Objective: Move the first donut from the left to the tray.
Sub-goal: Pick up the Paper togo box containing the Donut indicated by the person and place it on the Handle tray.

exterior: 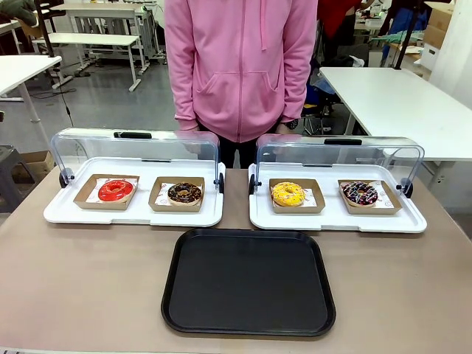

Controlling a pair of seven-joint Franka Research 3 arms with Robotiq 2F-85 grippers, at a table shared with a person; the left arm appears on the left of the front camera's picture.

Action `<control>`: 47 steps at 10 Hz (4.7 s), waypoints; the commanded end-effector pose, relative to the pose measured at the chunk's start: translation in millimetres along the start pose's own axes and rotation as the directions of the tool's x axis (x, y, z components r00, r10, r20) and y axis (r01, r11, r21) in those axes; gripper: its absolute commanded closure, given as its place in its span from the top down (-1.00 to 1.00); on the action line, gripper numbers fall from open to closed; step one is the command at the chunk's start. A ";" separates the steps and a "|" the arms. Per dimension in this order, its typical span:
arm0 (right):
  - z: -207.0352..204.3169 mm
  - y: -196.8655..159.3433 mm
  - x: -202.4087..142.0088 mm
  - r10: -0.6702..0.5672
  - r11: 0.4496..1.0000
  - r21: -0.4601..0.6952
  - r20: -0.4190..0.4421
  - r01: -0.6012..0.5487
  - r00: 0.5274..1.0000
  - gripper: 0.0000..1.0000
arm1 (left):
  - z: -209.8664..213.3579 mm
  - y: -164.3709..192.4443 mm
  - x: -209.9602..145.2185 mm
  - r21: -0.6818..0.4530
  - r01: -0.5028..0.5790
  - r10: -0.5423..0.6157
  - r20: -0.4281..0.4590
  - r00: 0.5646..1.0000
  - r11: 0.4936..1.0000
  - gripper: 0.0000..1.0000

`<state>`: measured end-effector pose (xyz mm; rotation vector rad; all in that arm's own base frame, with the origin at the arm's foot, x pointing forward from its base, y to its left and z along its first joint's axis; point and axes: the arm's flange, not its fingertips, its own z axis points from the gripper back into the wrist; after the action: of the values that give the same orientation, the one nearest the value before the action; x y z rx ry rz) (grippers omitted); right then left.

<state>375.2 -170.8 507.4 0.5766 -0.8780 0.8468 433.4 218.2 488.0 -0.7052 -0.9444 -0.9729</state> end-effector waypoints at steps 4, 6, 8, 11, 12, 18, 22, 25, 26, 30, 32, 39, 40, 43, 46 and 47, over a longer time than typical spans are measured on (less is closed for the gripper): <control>-2.2 -0.9 1.1 0.009 1.000 0.000 0.025 -0.009 1.000 1.00 | -0.5 0.2 0.8 0.002 -0.004 0.004 -0.007 1.000 1.000 1.00; -2.2 -0.9 1.1 0.009 1.000 0.000 0.025 -0.009 1.000 1.00 | -0.5 0.2 0.8 0.002 -0.004 0.004 -0.007 1.000 1.000 1.00; -2.2 -0.9 1.1 0.009 1.000 0.000 0.025 -0.009 1.000 1.00 | -0.5 0.2 0.8 0.002 -0.004 0.004 -0.007 1.000 1.000 1.00; -2.2 -0.9 1.1 0.009 1.000 0.000 0.025 -0.009 1.000 1.00 | -0.5 0.2 0.8 0.002 -0.004 0.004 -0.007 1.000 1.000 1.00; -2.2 -0.9 1.1 0.009 1.000 0.000 0.025 -0.009 1.000 1.00 | -0.5 0.2 0.8 0.002 -0.004 0.004 -0.007 1.000 1.000 1.00; -2.2 -0.9 1.1 0.009 1.000 0.000 0.025 -0.009 1.000 1.00 | -0.5 0.2 0.8 0.002 -0.004 0.004 -0.007 1.000 1.000 1.00; -2.2 -0.9 1.1 0.009 1.000 0.000 0.025 -0.009 1.000 1.00 | -0.5 0.2 0.8 0.002 -0.004 0.004 -0.007 1.000 1.000 1.00; -2.2 -0.9 1.1 0.009 1.000 0.000 0.025 -0.009 1.000 1.00 | -0.5 0.2 0.8 0.002 -0.004 0.004 -0.007 1.000 1.000 1.00; -2.2 -0.9 1.1 0.009 1.000 0.000 0.025 -0.009 1.000 1.00 | -0.5 0.2 0.8 0.002 -0.004 0.004 -0.007 1.000 1.000 1.00; -2.2 -0.9 1.1 0.009 1.000 0.000 0.025 -0.009 1.000 1.00 | -0.5 0.2 0.8 0.002 -0.004 0.004 -0.007 1.000 1.000 1.00; -2.2 -0.9 1.1 0.009 1.000 0.000 0.025 -0.009 1.000 1.00 | -0.5 0.2 0.8 0.002 -0.004 0.004 -0.007 1.000 1.000 1.00; -2.2 -0.9 1.1 0.009 1.000 0.000 0.025 -0.009 1.000 1.00 | -0.5 0.2 0.8 0.002 -0.004 0.004 -0.007 1.000 1.000 1.00; -2.2 -0.9 1.1 0.009 1.000 0.000 0.025 -0.009 1.000 1.00 | -0.5 0.2 0.8 0.002 -0.004 0.004 -0.007 1.000 1.000 1.00; -2.2 -0.9 1.1 0.009 1.000 0.000 0.025 -0.009 1.000 1.00 | -0.5 0.2 0.8 0.002 -0.004 0.004 -0.007 1.000 1.000 1.00; -2.2 -0.9 1.1 0.009 1.000 0.000 0.025 -0.009 1.000 1.00 | -0.5 0.2 0.8 0.002 -0.004 0.004 -0.007 1.000 1.000 1.00; -2.2 -0.9 1.1 0.009 1.000 0.000 0.025 -0.009 1.000 1.00 | -0.5 0.2 0.8 0.002 -0.004 0.004 -0.007 1.000 1.000 1.00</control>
<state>375.2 -170.8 507.3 0.5766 -0.8780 0.8468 433.4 218.2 488.0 -0.7052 -0.9444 -0.9729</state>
